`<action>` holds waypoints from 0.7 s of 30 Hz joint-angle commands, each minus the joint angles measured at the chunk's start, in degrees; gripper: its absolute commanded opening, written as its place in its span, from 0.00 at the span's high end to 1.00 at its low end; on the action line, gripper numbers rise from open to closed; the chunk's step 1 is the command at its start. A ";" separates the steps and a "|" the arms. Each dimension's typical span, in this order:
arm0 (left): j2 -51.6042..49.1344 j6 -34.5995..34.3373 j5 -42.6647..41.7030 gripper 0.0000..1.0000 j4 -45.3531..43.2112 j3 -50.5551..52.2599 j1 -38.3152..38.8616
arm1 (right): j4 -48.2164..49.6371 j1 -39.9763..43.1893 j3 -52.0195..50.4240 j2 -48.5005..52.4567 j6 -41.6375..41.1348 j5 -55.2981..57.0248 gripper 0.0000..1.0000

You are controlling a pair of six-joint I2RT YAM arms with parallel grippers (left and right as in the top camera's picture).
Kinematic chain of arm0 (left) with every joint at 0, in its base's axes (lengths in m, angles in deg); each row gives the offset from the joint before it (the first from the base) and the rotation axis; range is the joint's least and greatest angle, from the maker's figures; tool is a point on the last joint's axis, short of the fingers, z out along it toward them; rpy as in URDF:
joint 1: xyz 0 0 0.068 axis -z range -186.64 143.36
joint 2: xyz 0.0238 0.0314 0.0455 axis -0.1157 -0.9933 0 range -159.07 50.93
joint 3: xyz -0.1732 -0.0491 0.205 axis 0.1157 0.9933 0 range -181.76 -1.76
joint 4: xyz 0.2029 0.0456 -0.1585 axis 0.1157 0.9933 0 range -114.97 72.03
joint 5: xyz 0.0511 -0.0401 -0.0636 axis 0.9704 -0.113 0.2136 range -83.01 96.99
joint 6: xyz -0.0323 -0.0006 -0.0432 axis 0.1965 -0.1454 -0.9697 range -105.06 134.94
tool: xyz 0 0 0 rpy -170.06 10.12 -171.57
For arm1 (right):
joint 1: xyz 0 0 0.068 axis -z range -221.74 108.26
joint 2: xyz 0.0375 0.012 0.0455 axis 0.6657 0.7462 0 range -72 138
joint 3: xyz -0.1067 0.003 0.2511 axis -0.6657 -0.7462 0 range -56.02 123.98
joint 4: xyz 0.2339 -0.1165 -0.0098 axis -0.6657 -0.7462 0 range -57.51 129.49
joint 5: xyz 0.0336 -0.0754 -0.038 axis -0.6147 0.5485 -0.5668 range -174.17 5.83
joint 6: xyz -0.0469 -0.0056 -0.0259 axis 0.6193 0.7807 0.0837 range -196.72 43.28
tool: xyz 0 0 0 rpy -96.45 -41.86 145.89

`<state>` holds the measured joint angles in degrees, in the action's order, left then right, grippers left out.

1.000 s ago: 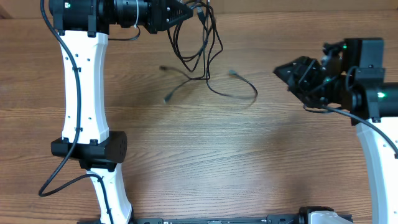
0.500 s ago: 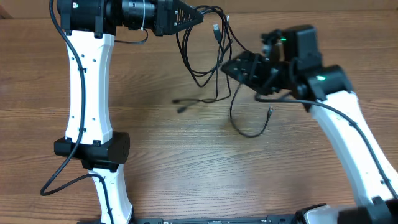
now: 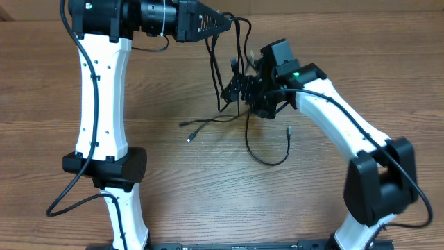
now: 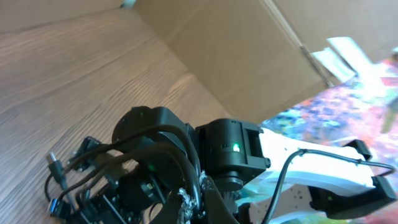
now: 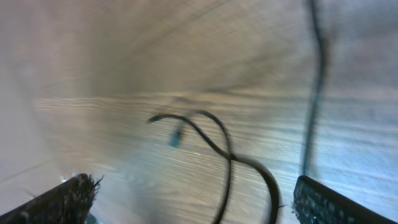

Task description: Untangle cables

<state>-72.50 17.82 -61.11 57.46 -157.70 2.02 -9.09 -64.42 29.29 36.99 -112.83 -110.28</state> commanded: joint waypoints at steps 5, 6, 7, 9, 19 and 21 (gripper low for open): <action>1.73 -0.74 0.15 0.96 -0.31 -1.31 -1.46 | -9.79 -0.13 -0.24 8.31 0.61 12.13 0.00; 1.73 -0.74 0.59 0.96 -0.26 -1.31 -1.60 | -10.95 -0.13 -0.24 8.79 0.61 13.35 0.00; 1.75 -0.74 1.11 0.96 -0.15 -1.31 -1.70 | -11.85 -0.13 -0.24 8.81 0.81 13.81 0.00; 1.73 -0.74 3.63 0.96 0.26 -1.31 -1.92 | -13.16 -0.13 -0.15 8.66 5.16 12.79 0.00; 1.75 -0.72 18.21 0.94 5.53 -1.31 -1.90 | -16.92 2.64 3.48 -0.87 19.02 3.23 0.00; 1.73 -0.72 21.42 0.93 7.45 -1.31 -1.77 | -16.94 2.84 3.48 -2.29 19.02 3.28 0.00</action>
<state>-72.59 17.45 -46.29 63.58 -157.76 0.34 -26.11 -62.43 30.37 40.09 -97.38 -104.92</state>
